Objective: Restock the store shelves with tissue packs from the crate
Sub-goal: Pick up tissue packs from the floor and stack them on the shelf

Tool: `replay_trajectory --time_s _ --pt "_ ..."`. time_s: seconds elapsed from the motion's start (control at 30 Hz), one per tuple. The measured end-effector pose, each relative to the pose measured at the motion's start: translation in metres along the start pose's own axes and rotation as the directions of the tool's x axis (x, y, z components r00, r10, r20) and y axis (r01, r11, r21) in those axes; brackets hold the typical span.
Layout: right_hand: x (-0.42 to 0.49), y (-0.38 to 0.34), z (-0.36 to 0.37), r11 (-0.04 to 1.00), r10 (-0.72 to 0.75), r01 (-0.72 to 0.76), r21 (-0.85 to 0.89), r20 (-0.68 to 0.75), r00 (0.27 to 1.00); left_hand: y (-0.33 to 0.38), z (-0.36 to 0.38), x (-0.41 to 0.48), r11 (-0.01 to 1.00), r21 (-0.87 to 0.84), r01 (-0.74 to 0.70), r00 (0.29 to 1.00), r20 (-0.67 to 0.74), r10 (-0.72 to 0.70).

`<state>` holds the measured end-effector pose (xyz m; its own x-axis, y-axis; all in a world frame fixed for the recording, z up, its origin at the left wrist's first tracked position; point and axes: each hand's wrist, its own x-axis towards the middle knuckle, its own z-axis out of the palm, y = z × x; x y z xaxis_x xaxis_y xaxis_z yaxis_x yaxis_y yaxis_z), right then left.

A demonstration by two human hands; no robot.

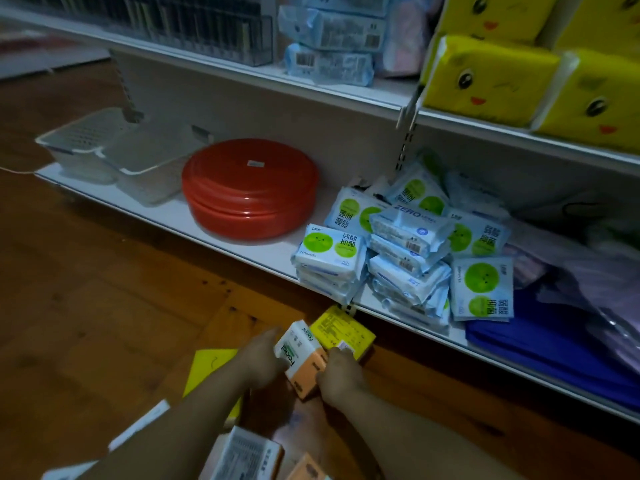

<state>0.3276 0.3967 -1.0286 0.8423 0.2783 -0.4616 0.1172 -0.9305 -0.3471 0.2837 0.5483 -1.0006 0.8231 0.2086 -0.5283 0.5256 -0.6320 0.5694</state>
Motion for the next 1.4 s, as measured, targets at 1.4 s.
replay_trajectory --time_s 1.4 --pt "-0.221 0.172 -0.434 0.830 -0.556 0.064 -0.554 -0.817 0.150 0.468 -0.041 -0.191 0.484 -0.418 -0.769 0.609 -0.248 0.754"
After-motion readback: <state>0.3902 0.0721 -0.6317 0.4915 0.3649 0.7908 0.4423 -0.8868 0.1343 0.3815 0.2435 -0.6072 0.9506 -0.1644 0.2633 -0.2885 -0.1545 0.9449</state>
